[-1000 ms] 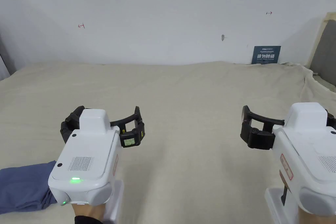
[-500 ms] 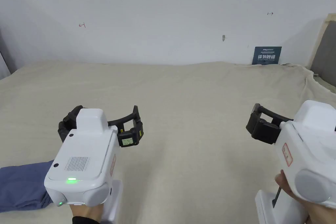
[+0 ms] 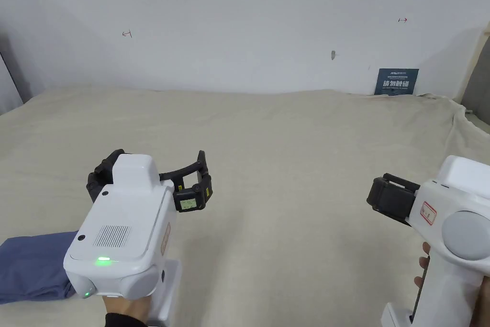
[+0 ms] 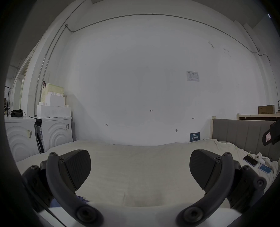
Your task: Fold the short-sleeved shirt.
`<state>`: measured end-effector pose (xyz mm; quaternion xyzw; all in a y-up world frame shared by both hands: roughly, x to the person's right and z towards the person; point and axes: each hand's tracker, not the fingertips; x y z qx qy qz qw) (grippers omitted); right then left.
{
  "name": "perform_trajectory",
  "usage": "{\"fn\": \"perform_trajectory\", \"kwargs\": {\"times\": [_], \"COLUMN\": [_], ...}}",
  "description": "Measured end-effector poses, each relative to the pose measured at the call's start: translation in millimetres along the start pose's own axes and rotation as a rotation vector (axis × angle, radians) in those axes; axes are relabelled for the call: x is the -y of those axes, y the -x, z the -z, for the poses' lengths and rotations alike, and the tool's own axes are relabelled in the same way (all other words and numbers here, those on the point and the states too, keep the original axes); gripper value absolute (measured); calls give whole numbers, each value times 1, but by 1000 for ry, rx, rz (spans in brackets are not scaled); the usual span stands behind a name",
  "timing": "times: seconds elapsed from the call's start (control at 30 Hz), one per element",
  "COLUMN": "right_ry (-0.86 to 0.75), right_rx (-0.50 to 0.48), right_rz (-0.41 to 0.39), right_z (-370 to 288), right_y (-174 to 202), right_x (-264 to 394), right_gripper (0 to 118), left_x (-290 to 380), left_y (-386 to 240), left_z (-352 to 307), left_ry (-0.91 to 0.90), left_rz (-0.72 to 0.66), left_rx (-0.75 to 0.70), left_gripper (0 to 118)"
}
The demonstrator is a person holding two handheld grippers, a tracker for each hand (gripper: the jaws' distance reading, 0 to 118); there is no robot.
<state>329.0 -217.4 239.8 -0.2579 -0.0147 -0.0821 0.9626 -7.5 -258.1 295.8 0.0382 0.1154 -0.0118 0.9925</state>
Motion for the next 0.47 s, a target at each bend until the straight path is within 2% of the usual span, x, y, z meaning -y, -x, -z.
{"fn": "perform_trajectory", "kwargs": {"times": [0.23,0.4,0.47], "right_ry": [-63,-50,-92], "right_rx": [-1,-2,13], "right_rz": [-24,-31,-66], "right_z": [-4,2,6], "right_y": [5,4,3], "right_x": [3,-1,-1], "right_gripper": [116,116,116], "left_x": [1,2,2], "left_y": [-1,-1,-1], "left_z": [0,-1,-1], "left_ry": [1,0,0], "left_rz": [6,4,3], "left_rx": [3,1,1], "left_gripper": [118,118,118]}}
